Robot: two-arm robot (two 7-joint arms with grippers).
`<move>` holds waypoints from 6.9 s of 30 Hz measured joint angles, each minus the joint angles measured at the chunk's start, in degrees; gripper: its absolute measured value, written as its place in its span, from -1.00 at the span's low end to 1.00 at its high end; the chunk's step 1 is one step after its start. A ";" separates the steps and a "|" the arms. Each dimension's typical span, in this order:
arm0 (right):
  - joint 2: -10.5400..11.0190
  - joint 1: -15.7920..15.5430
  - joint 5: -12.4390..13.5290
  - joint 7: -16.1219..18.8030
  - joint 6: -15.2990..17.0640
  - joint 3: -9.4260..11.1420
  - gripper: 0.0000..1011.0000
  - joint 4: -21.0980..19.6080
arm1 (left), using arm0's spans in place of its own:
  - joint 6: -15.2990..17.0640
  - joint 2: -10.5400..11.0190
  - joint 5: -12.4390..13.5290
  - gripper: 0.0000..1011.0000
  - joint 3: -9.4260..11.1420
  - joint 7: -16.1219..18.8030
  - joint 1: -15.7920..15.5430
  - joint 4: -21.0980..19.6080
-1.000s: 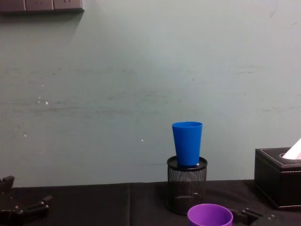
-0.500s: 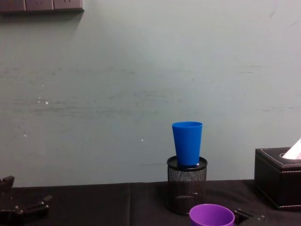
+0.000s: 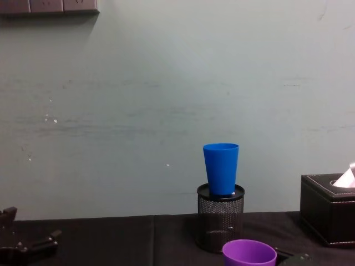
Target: Pick up one cup with a gripper and tap it against the other cup.
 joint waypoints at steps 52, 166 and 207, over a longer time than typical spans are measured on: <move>-1.36 -5.17 -8.95 -19.66 16.87 6.30 0.43 -22.44 | 0.00 0.00 0.00 0.98 0.00 0.00 0.00 0.00; -1.30 -5.14 -8.94 -19.74 16.86 6.25 0.43 -22.53 | 0.00 0.00 0.00 0.98 0.00 0.00 0.00 0.00; -1.30 -5.14 -8.94 -19.75 16.86 6.25 0.43 -22.53 | 0.00 0.00 0.00 0.98 0.00 0.00 0.00 0.00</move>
